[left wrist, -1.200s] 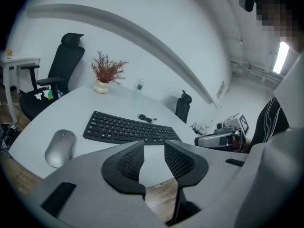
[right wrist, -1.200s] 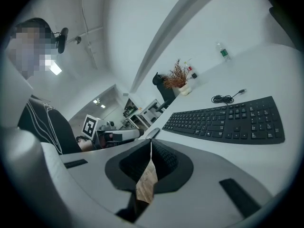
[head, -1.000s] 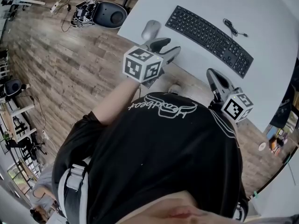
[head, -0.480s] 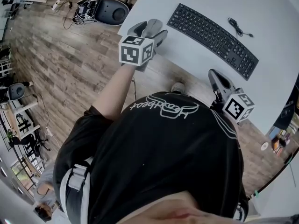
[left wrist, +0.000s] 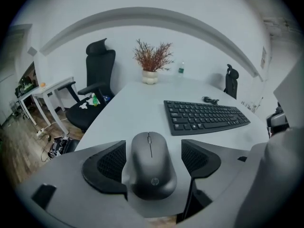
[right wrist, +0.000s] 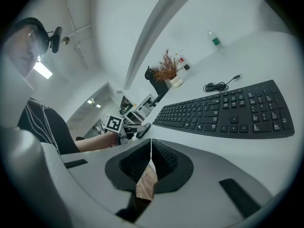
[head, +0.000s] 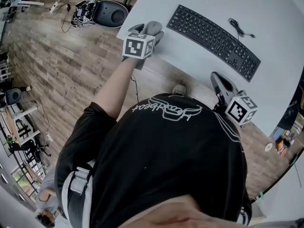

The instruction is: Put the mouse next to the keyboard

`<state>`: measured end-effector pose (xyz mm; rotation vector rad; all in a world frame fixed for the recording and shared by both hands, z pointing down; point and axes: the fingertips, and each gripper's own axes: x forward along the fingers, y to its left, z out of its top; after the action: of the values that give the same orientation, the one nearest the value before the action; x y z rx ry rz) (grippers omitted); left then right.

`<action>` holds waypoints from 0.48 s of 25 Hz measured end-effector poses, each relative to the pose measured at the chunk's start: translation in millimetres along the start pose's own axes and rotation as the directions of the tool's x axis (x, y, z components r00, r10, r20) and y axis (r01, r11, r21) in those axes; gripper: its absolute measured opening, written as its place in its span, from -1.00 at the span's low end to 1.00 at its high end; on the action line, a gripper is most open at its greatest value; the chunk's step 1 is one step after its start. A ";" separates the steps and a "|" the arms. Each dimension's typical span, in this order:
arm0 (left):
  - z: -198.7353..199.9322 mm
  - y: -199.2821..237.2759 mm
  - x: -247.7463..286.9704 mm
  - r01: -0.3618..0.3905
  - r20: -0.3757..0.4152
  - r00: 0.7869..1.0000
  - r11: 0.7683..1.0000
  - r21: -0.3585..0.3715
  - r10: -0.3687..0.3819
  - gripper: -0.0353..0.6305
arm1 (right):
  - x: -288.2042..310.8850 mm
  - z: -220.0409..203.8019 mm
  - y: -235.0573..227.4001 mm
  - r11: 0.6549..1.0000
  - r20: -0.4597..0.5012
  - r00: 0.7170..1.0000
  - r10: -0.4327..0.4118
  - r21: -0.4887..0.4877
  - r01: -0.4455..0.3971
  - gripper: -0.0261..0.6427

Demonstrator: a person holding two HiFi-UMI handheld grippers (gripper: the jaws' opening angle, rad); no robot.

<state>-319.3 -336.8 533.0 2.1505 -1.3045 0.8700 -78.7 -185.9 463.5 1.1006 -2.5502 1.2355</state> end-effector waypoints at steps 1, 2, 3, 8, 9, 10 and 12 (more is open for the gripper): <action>-3.4 0.9 2.9 0.001 -0.013 1.000 1.000 0.004 -0.001 0.18 | -0.8 -0.6 -1.0 1.000 0.001 1.000 -0.002 0.002 0.002 -0.89; -6.2 2.1 5.3 0.002 -0.025 1.000 1.000 0.006 -0.002 0.18 | -0.8 -0.9 -1.4 1.000 0.001 1.000 -0.002 0.003 0.002 -0.89; -8.6 3.4 7.4 0.004 -0.036 0.999 1.000 0.006 -0.003 0.18 | -0.4 -0.8 -1.3 1.000 -0.001 1.000 -0.002 0.003 0.002 -0.89; -16.0 8.6 11.8 -0.014 -0.078 0.997 1.000 0.013 0.015 0.18 | 2.0 0.1 -0.3 1.000 -0.004 1.000 0.003 0.006 -0.003 -0.89; -16.4 9.0 11.8 -0.018 -0.084 0.996 1.000 0.013 0.019 0.18 | 2.5 -0.3 -0.4 1.000 -0.003 1.000 0.004 0.007 -0.004 -0.89; -17.2 8.8 12.1 -0.020 -0.091 0.996 1.000 0.014 0.021 0.18 | 2.6 -0.9 -0.9 1.000 -0.004 1.000 0.003 0.008 -0.003 -0.89; -18.6 7.9 13.9 -0.020 -0.108 0.994 1.000 0.020 0.022 0.18 | 2.4 -2.4 -2.8 1.000 -0.008 1.000 0.000 0.010 0.000 -0.89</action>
<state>-326.7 -335.9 556.4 2.0762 -1.2723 0.9968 -79.1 -186.7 467.8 1.0956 -2.5412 1.2508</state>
